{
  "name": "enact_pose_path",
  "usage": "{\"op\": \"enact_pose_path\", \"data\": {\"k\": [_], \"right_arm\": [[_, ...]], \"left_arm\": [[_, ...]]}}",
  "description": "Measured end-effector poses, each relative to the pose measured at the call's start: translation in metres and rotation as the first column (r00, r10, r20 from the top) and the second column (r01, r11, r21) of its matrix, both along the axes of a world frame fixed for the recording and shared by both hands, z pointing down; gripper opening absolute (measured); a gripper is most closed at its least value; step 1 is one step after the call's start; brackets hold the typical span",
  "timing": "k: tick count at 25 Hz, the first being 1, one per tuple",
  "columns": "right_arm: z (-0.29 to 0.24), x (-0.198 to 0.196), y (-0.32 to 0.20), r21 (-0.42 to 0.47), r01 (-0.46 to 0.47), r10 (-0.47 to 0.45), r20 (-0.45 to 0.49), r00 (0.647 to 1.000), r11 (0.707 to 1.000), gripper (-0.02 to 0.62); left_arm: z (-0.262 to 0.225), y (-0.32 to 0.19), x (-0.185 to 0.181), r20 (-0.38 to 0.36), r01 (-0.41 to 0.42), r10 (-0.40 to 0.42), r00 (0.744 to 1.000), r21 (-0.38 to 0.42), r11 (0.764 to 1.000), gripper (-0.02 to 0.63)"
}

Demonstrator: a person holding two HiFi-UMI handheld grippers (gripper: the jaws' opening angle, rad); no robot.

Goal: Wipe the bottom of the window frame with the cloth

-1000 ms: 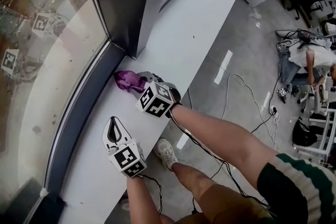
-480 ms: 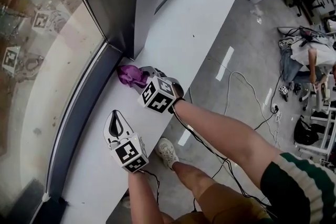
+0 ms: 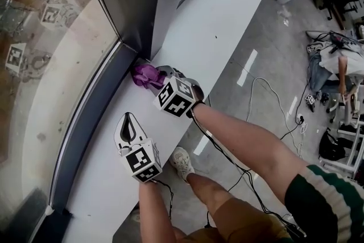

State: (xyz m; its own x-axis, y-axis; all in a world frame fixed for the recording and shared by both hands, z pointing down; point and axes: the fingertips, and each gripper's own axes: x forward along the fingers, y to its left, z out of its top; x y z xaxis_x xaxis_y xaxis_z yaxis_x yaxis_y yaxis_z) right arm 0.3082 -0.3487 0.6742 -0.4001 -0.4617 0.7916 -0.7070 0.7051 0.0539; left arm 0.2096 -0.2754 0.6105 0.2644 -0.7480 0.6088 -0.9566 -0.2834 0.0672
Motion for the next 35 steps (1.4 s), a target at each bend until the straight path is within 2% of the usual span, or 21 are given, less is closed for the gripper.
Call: {"op": "enact_pose_path", "data": {"k": [4, 16, 20, 24, 30, 35], "right_arm": [[-0.008, 0.005, 0.004, -0.01, -0.007, 0.007, 0.015, 1.0, 1.0, 0.13], [0.003, 0.043, 0.053, -0.08, -0.036, 0.037, 0.007, 0.999, 0.996, 0.13], [0.007, 0.049, 0.072, -0.1, -0.041, 0.042, 0.012, 0.999, 0.994, 0.13], [0.007, 0.056, 0.086, -0.082, -0.031, 0.032, 0.018, 0.999, 0.996, 0.13], [0.005, 0.069, 0.133, -0.122, -0.039, 0.043, 0.033, 0.999, 0.992, 0.13], [0.006, 0.085, 0.139, -0.124, -0.055, 0.061, 0.046, 0.997, 0.991, 0.13]], "left_arm": [[-0.015, -0.002, 0.015, -0.024, -0.038, 0.038, 0.999, 0.025, 0.999, 0.006], [-0.008, 0.041, 0.034, -0.027, -0.047, 0.046, 0.999, -0.038, 0.998, 0.006], [-0.014, 0.049, 0.046, -0.042, -0.086, 0.086, 0.995, -0.006, 0.996, 0.006], [-0.018, 0.056, 0.055, -0.07, -0.098, 0.1, 0.993, 0.029, 0.995, 0.006], [-0.016, 0.079, 0.058, -0.091, -0.104, 0.103, 0.991, -0.005, 0.995, 0.006], [-0.008, 0.075, 0.067, -0.1, -0.11, 0.11, 0.989, 0.004, 0.994, 0.006]]}}
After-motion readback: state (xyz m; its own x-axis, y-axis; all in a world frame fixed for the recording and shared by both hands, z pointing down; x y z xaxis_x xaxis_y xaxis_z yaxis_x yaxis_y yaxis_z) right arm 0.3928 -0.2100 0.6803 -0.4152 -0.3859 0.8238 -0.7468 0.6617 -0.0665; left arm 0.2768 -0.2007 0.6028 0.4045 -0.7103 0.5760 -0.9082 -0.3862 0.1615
